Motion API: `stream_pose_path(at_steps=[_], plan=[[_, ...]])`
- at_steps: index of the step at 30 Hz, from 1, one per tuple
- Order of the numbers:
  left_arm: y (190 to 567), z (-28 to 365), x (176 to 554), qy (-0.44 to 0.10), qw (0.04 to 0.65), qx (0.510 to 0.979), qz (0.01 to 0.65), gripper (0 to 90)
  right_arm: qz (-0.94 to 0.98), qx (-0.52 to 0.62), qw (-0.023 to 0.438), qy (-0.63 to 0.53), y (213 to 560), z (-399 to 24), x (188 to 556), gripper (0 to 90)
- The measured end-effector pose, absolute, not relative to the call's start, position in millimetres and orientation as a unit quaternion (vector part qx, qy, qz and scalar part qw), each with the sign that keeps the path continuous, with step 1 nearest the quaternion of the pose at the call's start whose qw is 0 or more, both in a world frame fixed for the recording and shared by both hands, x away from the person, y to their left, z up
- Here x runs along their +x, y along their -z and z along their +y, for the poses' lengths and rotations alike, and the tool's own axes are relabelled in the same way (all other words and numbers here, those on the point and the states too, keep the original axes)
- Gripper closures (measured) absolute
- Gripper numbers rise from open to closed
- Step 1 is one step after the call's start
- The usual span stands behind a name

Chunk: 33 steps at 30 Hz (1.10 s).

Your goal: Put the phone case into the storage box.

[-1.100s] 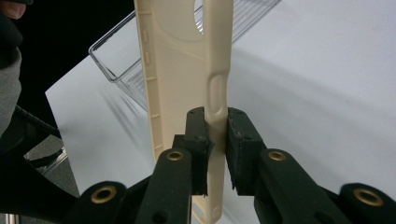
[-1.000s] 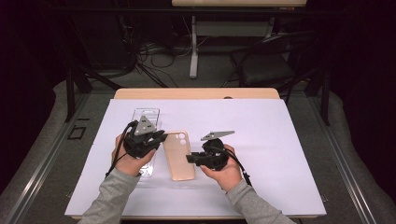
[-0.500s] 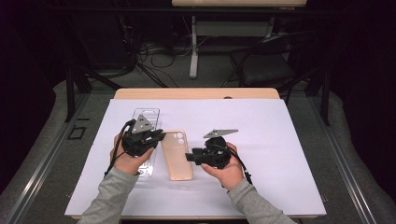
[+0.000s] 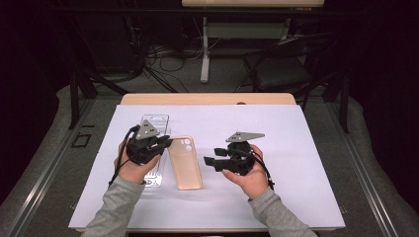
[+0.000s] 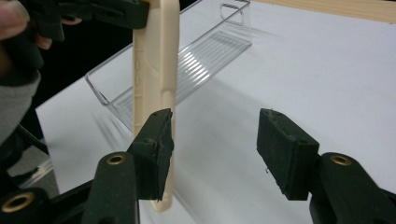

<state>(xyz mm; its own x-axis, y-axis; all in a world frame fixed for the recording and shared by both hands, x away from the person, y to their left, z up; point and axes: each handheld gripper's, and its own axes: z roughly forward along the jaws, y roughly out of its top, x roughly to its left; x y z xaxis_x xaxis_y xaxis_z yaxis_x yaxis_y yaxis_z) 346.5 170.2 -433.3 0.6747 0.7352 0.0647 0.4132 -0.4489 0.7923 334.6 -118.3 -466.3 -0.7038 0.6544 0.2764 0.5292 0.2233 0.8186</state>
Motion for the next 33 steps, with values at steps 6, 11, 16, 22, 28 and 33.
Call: stream_pose_path(at_steps=[6,11,16,22,28,33], plan=[[434,171,347,-0.208,0.390,0.827,0.348,81.0,0.789,0.374,0.078,-0.482,470,-127,329,52.5],[435,170,347,-0.211,0.389,0.826,0.348,81.0,0.783,0.383,0.095,-0.481,474,-136,327,52.7],[435,169,347,-0.217,0.386,0.827,0.347,81.0,0.779,0.396,0.104,-0.476,479,-148,323,54.9],[436,167,347,-0.222,0.386,0.827,0.343,81.0,0.778,0.399,0.124,-0.470,490,-161,320,49.7],[437,164,350,-0.235,0.383,0.827,0.337,81.1,0.777,0.378,0.142,-0.483,498,-168,316,45.7],[433,161,352,-0.245,0.372,0.833,0.327,81.0,0.781,0.362,0.158,-0.484,499,-169,314,41.2]])
